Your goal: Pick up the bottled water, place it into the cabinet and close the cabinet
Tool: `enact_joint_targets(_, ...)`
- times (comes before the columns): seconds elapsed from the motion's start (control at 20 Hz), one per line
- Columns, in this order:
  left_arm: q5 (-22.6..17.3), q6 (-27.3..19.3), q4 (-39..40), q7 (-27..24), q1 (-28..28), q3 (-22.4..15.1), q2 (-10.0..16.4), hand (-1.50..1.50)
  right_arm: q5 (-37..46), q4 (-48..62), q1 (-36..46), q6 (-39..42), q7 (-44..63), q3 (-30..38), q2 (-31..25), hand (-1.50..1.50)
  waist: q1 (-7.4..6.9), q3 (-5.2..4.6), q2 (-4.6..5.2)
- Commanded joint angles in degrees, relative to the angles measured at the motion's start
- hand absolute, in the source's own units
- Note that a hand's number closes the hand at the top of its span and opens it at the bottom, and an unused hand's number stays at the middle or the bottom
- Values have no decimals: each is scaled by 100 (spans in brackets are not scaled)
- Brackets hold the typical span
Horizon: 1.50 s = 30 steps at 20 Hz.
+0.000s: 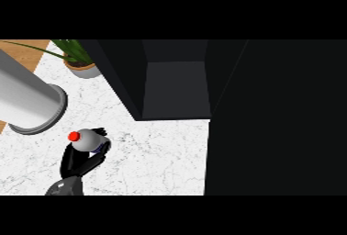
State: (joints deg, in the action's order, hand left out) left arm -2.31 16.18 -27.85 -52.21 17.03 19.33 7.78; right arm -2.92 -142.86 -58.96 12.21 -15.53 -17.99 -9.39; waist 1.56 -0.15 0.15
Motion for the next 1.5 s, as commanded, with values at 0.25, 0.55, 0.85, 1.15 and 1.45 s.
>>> enact_joint_targets(0.25,-240,542,696,-461,485,124,-19,150,-129,-371,-107,99,48,39,-143,-150,2,1,1)
enact_joint_targets(0.55,-206,158,751,-431,96,-64,-702,150,-146,-582,132,-200,452,-26,-7,-150,-90,7,-4)
enact_joint_targets(0.85,-287,385,146,-225,9,-235,-532,150,-315,-704,-137,-94,363,132,-207,-150,-115,16,-35)
enact_joint_targets(1.15,-870,159,171,53,376,-840,-772,150,115,-524,-79,-155,242,-406,-36,-150,-62,9,-34)
enact_joint_targets(1.45,-1937,-487,-751,1131,601,-1979,-777,150,-336,-373,237,-173,387,56,-66,-150,-138,19,-56)
